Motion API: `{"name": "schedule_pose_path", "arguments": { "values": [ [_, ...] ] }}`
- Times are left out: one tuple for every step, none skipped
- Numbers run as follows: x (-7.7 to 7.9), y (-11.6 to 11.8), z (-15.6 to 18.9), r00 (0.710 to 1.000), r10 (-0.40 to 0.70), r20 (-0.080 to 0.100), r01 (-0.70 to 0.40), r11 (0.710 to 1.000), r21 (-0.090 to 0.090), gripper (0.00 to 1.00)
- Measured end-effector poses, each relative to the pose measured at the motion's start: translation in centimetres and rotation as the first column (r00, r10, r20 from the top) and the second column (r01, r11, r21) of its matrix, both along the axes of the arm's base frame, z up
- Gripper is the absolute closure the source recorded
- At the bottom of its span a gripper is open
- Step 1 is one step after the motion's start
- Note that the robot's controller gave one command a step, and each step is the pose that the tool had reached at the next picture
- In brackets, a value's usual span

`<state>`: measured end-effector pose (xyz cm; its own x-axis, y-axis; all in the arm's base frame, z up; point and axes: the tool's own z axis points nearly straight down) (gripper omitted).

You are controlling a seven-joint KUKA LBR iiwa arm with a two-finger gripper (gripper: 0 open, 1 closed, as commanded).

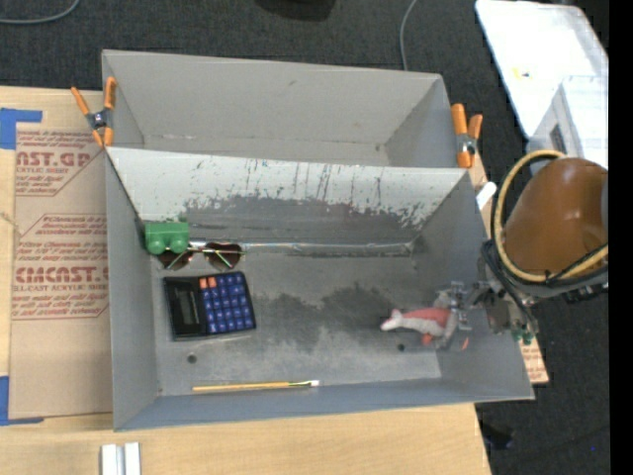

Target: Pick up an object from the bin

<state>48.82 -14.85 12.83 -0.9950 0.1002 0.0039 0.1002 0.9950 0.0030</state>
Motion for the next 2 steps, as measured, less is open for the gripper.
{"name": "schedule_pose_path", "arguments": {
  "values": [
    [1.1, -0.2, 6.0, 0.999, 0.04, 0.001, -0.04, 0.999, 0.0, 1.0],
    [1.0, 0.3, 13.3, 1.0, -0.025, 0.002, 0.025, 1.0, 0.001, 1.0]
  ]
}}
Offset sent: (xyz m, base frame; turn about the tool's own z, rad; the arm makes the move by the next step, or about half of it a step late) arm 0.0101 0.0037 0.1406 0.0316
